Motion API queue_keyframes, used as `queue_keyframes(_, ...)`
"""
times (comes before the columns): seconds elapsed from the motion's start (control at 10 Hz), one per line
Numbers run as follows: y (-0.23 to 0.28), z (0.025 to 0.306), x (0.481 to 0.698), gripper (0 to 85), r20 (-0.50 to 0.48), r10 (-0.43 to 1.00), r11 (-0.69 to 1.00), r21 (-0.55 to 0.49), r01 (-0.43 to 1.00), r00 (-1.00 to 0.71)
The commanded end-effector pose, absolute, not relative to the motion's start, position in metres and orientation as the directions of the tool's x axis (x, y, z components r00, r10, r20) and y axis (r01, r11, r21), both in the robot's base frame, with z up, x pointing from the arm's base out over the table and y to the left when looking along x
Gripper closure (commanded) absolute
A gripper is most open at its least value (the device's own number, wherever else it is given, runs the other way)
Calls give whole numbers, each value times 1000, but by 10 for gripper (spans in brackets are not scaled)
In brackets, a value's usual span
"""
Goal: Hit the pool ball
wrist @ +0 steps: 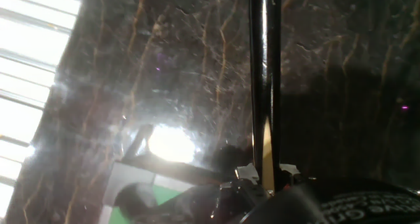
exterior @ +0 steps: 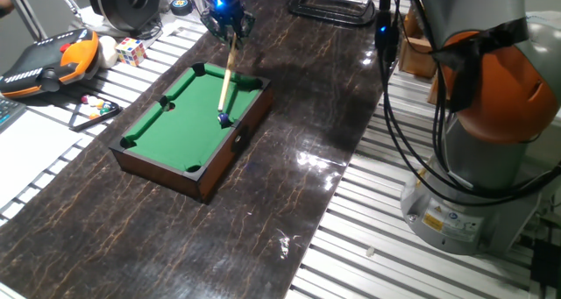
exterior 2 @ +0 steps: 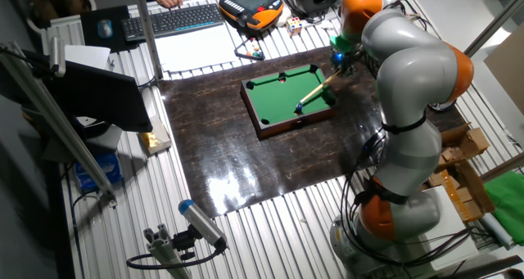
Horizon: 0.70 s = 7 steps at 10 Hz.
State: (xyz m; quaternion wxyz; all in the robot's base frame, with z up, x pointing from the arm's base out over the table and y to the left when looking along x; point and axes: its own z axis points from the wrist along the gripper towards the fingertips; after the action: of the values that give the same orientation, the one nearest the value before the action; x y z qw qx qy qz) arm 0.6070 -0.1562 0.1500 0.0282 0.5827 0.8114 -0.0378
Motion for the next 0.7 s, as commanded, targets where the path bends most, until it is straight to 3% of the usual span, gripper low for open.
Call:
queue_keyframes(0.0,-156,151,605,733,-85,943,320,-31,947,-321)
queue_keyframes(0.6,-146,142,607,733,-94,957,277,-1,961,-276)
